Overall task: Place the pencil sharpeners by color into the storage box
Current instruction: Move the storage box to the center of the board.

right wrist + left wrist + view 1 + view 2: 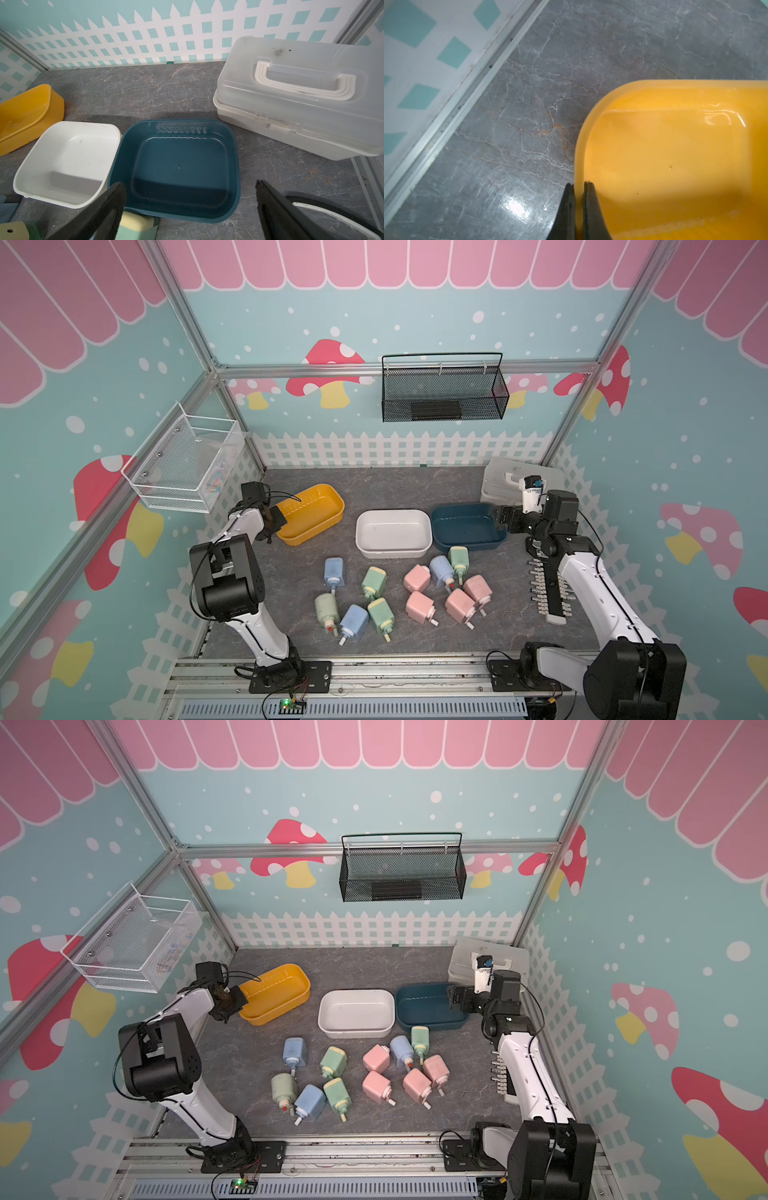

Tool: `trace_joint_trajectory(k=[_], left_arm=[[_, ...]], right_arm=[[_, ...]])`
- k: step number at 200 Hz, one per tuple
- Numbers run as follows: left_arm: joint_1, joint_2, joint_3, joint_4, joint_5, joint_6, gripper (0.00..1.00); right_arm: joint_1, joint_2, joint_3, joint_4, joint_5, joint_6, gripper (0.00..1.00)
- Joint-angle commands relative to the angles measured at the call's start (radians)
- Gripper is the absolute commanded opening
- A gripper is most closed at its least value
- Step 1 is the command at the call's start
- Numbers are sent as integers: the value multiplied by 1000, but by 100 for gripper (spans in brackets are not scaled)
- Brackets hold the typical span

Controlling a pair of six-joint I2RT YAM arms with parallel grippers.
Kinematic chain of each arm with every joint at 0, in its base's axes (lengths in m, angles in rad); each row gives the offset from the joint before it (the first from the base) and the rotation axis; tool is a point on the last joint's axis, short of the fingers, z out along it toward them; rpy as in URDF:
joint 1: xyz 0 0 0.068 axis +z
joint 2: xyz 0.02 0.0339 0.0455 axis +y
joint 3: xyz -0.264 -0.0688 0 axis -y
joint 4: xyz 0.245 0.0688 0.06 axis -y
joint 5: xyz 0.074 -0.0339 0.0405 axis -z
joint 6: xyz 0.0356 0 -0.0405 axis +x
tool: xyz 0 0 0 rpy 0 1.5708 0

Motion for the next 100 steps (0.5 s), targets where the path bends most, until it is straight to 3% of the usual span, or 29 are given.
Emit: trace_joint_trajectory(k=[1, 38, 100], left_arm=[[24, -13, 46, 14, 18, 186, 0], [44, 9, 74, -13, 194, 372, 0], [46, 48, 131, -205, 244, 500, 0]], right_arm=[[1, 6, 38, -5, 4, -7, 98], [0, 55, 76, 9, -52, -36, 98], [0, 138, 161, -69, -60, -108, 98]])
